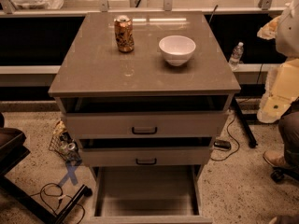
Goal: Place orange can into bottom drawer
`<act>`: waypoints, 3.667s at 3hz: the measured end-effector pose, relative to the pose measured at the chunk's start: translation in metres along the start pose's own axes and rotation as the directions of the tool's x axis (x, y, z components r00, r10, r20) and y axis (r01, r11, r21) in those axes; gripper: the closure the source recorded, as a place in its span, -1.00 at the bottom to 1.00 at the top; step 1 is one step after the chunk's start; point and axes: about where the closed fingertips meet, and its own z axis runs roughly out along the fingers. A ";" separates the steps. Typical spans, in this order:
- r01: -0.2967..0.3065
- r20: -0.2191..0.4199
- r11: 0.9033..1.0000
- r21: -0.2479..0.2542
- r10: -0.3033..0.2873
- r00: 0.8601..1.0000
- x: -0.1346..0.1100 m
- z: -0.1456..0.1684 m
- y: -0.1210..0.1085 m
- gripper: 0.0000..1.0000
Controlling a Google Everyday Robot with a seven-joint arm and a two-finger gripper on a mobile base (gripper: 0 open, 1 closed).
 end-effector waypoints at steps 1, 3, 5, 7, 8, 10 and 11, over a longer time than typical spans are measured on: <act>0.000 0.000 1.000 0.000 0.000 1.000 0.000 0.000 0.000 -1.00; -0.022 0.206 0.990 0.136 -0.006 0.978 -0.033 0.019 -0.063 -1.00; -0.139 0.516 0.966 0.219 0.006 0.856 -0.092 0.045 -0.150 -1.00; -0.214 0.655 0.959 0.186 0.041 0.754 -0.122 0.068 -0.172 -1.00; -0.224 0.689 0.965 0.138 0.069 0.722 -0.142 0.094 -0.180 -1.00; -0.251 0.750 0.967 0.037 0.139 0.647 -0.224 0.173 -0.213 -1.00; -0.251 0.775 0.968 0.010 0.151 0.613 -0.252 0.194 -0.222 -1.00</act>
Offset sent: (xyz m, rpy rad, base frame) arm 0.0724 0.0167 0.0032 0.1647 -0.2198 0.0219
